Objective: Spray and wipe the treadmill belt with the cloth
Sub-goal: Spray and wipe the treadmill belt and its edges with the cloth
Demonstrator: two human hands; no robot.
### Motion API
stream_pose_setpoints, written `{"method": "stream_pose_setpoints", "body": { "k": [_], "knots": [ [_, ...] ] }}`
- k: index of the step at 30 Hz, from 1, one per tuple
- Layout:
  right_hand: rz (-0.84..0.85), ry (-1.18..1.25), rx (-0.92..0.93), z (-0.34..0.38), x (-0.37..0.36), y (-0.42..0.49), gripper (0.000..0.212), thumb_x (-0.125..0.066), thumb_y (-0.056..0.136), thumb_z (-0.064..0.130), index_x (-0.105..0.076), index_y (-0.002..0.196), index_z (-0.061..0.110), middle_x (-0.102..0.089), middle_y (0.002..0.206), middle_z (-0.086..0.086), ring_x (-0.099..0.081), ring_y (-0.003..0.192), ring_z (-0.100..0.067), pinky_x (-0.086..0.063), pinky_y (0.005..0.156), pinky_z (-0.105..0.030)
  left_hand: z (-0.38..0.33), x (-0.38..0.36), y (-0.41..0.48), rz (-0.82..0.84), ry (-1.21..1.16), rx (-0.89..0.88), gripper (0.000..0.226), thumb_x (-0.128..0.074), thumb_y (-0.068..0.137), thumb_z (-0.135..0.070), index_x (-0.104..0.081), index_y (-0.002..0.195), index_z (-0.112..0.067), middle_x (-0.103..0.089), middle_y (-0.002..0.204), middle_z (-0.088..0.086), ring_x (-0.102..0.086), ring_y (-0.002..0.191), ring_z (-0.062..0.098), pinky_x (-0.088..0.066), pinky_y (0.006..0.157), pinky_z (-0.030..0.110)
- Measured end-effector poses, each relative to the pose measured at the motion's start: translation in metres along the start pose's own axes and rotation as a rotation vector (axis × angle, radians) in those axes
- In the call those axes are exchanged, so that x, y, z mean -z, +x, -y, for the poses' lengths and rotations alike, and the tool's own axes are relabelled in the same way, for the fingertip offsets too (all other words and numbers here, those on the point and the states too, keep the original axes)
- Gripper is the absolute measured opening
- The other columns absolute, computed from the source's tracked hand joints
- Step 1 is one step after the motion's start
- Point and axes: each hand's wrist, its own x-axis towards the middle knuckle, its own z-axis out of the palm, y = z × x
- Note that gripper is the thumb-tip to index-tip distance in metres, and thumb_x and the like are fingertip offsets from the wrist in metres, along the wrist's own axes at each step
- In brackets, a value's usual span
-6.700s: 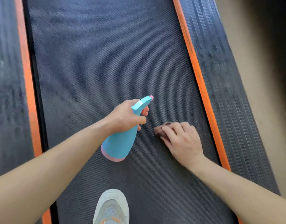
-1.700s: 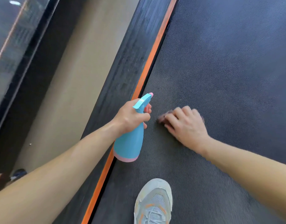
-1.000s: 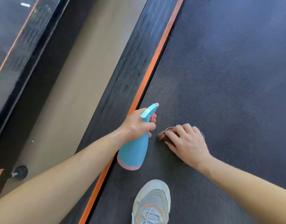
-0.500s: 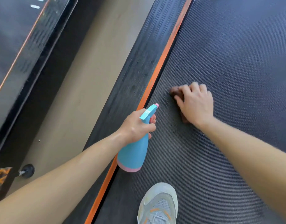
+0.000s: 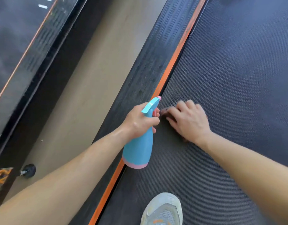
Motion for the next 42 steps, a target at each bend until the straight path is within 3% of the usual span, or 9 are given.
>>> {"method": "stream_pose_setpoints", "body": {
  "k": [6, 14, 18, 22, 25, 29, 34, 37, 42],
  "knots": [
    [-0.034, -0.030, -0.375, -0.020, 0.001, 0.072, 0.035, -0.056, 0.097, 0.047, -0.061, 0.107, 0.013, -0.058, 0.104, -0.014, -0.054, 0.094, -0.039, -0.045, 0.070, -0.047, 0.003, 0.005, -0.004, 0.003, 0.038, 0.036, 0.044, -0.065, 0.071, -0.028, -0.068, 0.114, -0.018, -0.071, 0.106, 0.004, -0.076, 0.068, 0.021, -0.061, 0.090, 0.053],
    [0.048, 0.015, 0.028, 0.015, 0.005, -0.001, 0.029, -0.063, 0.093, 0.045, -0.065, 0.102, 0.018, -0.060, 0.099, -0.009, -0.053, 0.086, -0.034, -0.042, 0.065, -0.042, -0.002, 0.009, -0.002, -0.025, -0.019, 0.032, 0.044, -0.067, 0.079, -0.017, -0.066, 0.123, -0.020, -0.071, 0.105, 0.002, -0.073, 0.063, 0.017, -0.063, 0.081, 0.043],
    [-0.060, -0.026, -0.287, -0.019, 0.004, 0.073, 0.031, -0.065, 0.092, 0.045, -0.065, 0.102, 0.016, -0.060, 0.105, -0.013, -0.056, 0.096, -0.039, -0.046, 0.070, -0.045, -0.001, 0.008, -0.001, -0.028, -0.040, 0.044, 0.034, -0.068, 0.082, -0.013, -0.068, 0.115, -0.021, -0.071, 0.104, 0.000, -0.071, 0.062, 0.017, -0.058, 0.069, 0.025],
    [0.014, 0.021, -0.424, -0.021, 0.006, 0.104, 0.031, -0.060, 0.096, 0.044, -0.063, 0.110, 0.017, -0.058, 0.117, -0.013, -0.052, 0.108, -0.040, -0.045, 0.079, -0.048, 0.005, 0.013, -0.005, -0.016, -0.053, 0.036, 0.038, -0.066, 0.085, -0.007, -0.068, 0.121, -0.022, -0.069, 0.104, 0.000, -0.068, 0.064, 0.015, -0.058, 0.066, 0.024],
    [-0.036, 0.033, -0.288, 0.010, 0.007, 0.056, 0.025, -0.063, 0.092, 0.044, -0.067, 0.105, 0.022, -0.059, 0.105, -0.009, -0.054, 0.096, -0.035, -0.045, 0.069, -0.043, 0.009, 0.017, -0.005, -0.029, -0.078, 0.056, 0.033, -0.067, 0.073, -0.018, -0.069, 0.106, -0.018, -0.071, 0.106, 0.006, -0.072, 0.063, 0.022, -0.064, 0.081, 0.048],
    [0.032, 0.077, 0.078, 0.033, 0.002, 0.001, 0.026, -0.070, 0.090, 0.044, -0.069, 0.103, 0.022, -0.060, 0.098, -0.007, -0.053, 0.085, -0.033, -0.045, 0.062, -0.042, 0.007, 0.015, -0.001, -0.035, -0.100, 0.068, 0.038, -0.066, 0.069, -0.023, -0.069, 0.107, -0.020, -0.074, 0.107, 0.008, -0.074, 0.067, 0.024, -0.063, 0.084, 0.048],
    [-0.012, -0.039, -0.155, -0.009, 0.001, 0.076, 0.030, -0.064, 0.091, 0.049, -0.069, 0.109, 0.025, -0.060, 0.106, -0.008, -0.056, 0.098, -0.036, -0.047, 0.069, -0.044, 0.008, 0.012, 0.004, -0.023, -0.139, 0.052, 0.049, -0.067, 0.069, -0.019, -0.070, 0.119, -0.020, -0.070, 0.104, 0.003, -0.071, 0.068, 0.021, -0.064, 0.085, 0.053],
    [-0.009, 0.006, -0.237, -0.004, 0.002, 0.078, 0.028, -0.062, 0.093, 0.046, -0.068, 0.111, 0.024, -0.058, 0.106, -0.009, -0.054, 0.097, -0.037, -0.046, 0.068, -0.044, 0.007, 0.013, 0.004, -0.009, -0.104, 0.056, 0.038, -0.067, 0.069, -0.021, -0.070, 0.107, -0.019, -0.070, 0.106, 0.003, -0.072, 0.066, 0.021, -0.063, 0.087, 0.054],
    [0.017, 0.099, 0.078, 0.030, 0.000, 0.003, 0.027, -0.066, 0.090, 0.045, -0.068, 0.108, 0.025, -0.059, 0.100, -0.006, -0.053, 0.088, -0.033, -0.045, 0.063, -0.042, 0.004, 0.015, 0.007, -0.026, -0.109, 0.057, 0.045, -0.067, 0.070, -0.023, -0.068, 0.114, -0.016, -0.072, 0.109, 0.012, -0.072, 0.066, 0.023, -0.061, 0.089, 0.057]
  ]
}}
